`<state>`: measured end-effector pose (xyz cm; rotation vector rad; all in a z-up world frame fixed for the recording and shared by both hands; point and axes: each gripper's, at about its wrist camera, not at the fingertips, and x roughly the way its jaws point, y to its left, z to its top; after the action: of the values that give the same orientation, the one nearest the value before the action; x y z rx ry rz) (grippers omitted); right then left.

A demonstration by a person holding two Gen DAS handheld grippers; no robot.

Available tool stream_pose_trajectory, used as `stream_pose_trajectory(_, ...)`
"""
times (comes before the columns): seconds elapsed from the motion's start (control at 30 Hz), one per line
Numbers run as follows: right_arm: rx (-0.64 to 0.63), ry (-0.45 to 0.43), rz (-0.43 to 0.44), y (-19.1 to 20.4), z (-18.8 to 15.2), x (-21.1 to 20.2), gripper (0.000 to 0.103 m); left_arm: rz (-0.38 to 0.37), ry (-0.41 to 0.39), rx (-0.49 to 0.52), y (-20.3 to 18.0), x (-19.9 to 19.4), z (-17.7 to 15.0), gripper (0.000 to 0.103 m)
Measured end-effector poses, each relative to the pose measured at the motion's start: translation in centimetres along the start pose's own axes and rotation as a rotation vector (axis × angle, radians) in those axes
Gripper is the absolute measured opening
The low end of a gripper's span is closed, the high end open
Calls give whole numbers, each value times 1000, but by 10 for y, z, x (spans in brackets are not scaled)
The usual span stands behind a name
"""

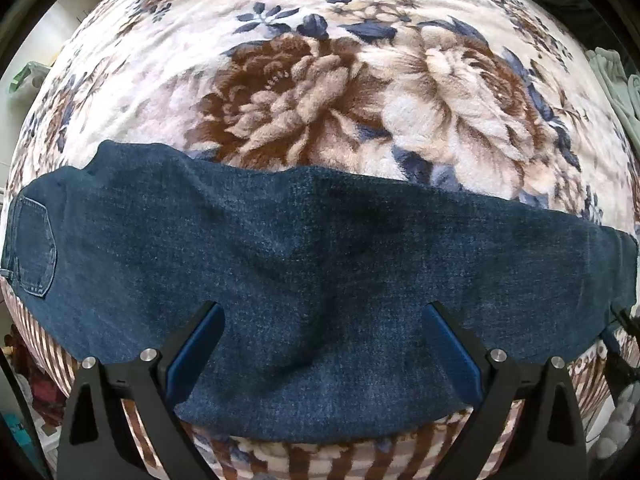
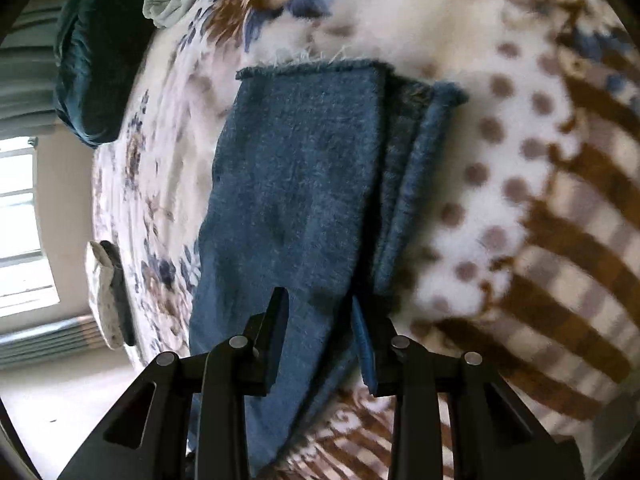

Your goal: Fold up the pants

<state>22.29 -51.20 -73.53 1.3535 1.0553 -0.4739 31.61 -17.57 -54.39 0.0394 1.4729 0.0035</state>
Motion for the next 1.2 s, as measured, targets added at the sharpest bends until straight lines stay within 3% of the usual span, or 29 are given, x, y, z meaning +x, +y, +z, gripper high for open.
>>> stream_pose_trajectory(0.1,-21,-14,6,8,5,11,31,1,-2,-1,0,0,1,101)
stream_pose_trajectory(0.17,-43,-48,-12,15,5,7,8,2,-2,13,-1,-2,2,101)
stream_pose_trajectory(0.37,-105,-165,-38,32,-10,-38,8,9,-22,3,9,-16,0,101)
stream_pose_trajectory(0.47,-76,-128,-56,18,-5,-26,8,19,-10,-9,17,-12,0,101)
stream_pose_trajectory(0.57,-21,9,-76,-2,6,-2,12,14,5,-41,28,-12,-1,101)
stream_pose_trajectory(0.6,-3,23,-54,-6,8,-6,14,14,-1,-53,34,-16,-2,101)
stream_pose_trajectory(0.67,-35,12,-107,0,7,-26,26,34,-28,-78,50,-28,-5,101)
stream_pose_trajectory(0.77,-196,5,-197,41,-7,-52,40,88,-44,-92,74,-41,-5,101)
stream_pose_trajectory(0.87,-411,86,-256,104,-36,-41,42,106,-57,-134,118,-49,0,101)
stream_pose_trajectory(0.93,-555,174,-232,157,-65,-12,70,73,-44,-176,147,-49,6,101)
stream_pose_trajectory(0.97,-600,215,-224,179,-77,2,79,61,-40,-220,169,-48,11,101)
stream_pose_trajectory(1.13,-821,499,-82,298,-177,113,79,29,-21,-317,242,-32,36,101)
stream_pose_trajectory(1.2,-904,559,-97,329,-217,154,77,24,-19,-335,268,-23,48,101)
